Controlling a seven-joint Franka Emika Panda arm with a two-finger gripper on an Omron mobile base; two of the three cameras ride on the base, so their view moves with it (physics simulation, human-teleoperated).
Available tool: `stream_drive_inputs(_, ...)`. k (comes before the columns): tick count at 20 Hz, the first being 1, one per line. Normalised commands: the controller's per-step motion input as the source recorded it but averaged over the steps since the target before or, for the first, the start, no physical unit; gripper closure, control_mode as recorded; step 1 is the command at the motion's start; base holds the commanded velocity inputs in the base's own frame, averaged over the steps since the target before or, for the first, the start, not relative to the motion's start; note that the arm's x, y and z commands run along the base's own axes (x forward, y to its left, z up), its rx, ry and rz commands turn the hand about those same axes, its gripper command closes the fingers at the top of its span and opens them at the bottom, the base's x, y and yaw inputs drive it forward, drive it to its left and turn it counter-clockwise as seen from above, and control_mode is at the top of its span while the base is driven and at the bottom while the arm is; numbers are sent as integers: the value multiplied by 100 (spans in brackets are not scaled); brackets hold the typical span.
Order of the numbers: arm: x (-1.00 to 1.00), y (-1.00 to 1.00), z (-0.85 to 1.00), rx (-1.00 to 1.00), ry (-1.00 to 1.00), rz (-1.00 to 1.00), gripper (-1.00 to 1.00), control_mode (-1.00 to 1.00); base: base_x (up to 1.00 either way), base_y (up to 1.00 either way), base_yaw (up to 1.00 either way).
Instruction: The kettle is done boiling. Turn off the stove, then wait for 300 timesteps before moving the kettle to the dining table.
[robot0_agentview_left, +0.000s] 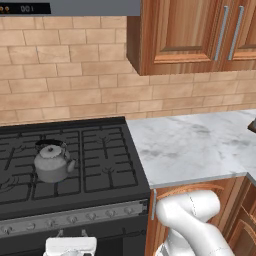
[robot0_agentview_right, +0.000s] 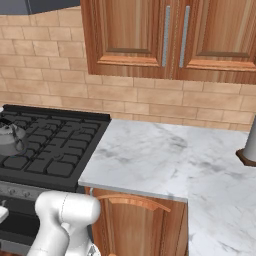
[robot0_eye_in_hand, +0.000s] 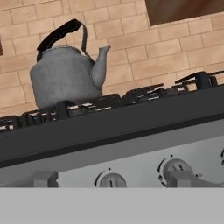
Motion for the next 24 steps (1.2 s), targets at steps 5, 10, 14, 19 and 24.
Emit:
stream_drive_inputs(5, -7, 0, 44, 0, 0, -11, -100, -100, 0, 0, 0)
stream_drive_inputs(10, -7, 0, 45, 0, 0, -11, -100, -100, 0, 0, 0)
stream_drive_inputs(14, -1, 0, 47, 0, 0, -7, -100, -100, 0, 0, 0)
stream_drive_inputs(19, 0, 0, 56, 0, 1, -3, -100, -100, 0, 0, 0)
stream_drive_inputs(24, 0, 0, 58, 0, 3, -1, -100, -100, 0, 0, 0)
